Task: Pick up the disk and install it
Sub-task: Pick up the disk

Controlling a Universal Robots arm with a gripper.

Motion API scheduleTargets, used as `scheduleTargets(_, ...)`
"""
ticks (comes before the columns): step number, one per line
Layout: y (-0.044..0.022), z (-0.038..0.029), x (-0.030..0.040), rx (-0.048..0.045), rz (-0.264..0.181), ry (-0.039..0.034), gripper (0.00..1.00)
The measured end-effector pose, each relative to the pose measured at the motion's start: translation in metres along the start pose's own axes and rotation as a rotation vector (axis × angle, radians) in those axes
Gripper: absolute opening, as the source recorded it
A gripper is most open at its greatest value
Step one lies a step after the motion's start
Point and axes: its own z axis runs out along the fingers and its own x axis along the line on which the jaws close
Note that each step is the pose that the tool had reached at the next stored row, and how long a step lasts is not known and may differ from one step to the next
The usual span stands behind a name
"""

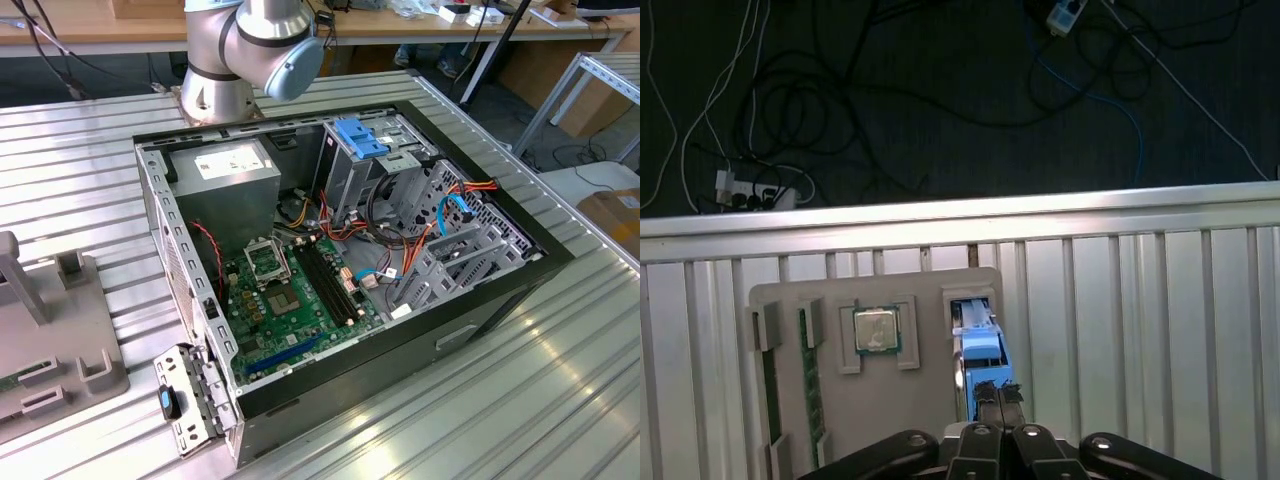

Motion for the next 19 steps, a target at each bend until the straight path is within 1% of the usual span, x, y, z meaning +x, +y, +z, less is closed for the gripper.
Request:
scheduleTargets(3,0.0000,0.0001,0.0004,-0.0003,-0.017,-0.0004,0.11)
scheduleTargets(11,-0.0002,0.0000,0.0004,-0.0002,-0.018,-0.0006,0.11)
scheduleTargets(13,-0.0002,0.0000,0.0004,-0.0002,-0.018,-0.0006,0.24)
scheduleTargets(14,-0.0002,0.0000,0.0004,-0.0002,-0.018,-0.0006,0.24)
scheduleTargets(15,-0.0002,-0.0001,0.0004,-0.0002,-0.018,-0.0006,0.30)
scheduleTargets(16,-0.0002,-0.0001,0.0004,-0.0002,-0.018,-0.0006,0.30)
scheduleTargets(17,-0.0002,-0.0001,0.0004,-0.0002,-0.018,-0.0007,0.42)
scheduleTargets(19,-0.0002,-0.0002,0.0004,-0.0002,-0.018,-0.0007,0.54)
